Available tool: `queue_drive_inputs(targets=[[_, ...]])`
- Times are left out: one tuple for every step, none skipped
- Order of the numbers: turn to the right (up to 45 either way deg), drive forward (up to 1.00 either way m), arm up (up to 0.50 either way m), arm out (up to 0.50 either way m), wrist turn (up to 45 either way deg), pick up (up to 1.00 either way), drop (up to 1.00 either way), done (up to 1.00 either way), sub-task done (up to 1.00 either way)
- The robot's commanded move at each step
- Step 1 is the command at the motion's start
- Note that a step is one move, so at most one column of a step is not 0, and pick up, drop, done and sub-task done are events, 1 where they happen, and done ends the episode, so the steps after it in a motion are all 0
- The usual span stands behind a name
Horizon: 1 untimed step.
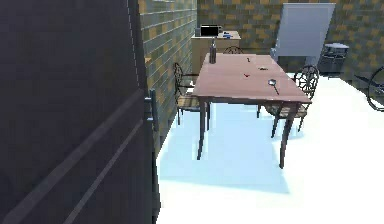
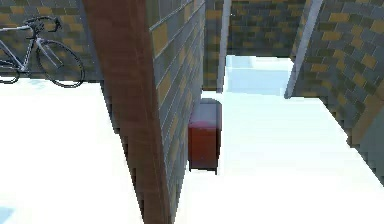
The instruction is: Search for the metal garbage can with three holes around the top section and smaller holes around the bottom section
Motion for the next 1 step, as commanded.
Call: queue_drive_inputs(targets=[[6.0, 0.0, 0.0, 0.0, 0.0, 0.0, 0.0, 0.0, 0.0]])
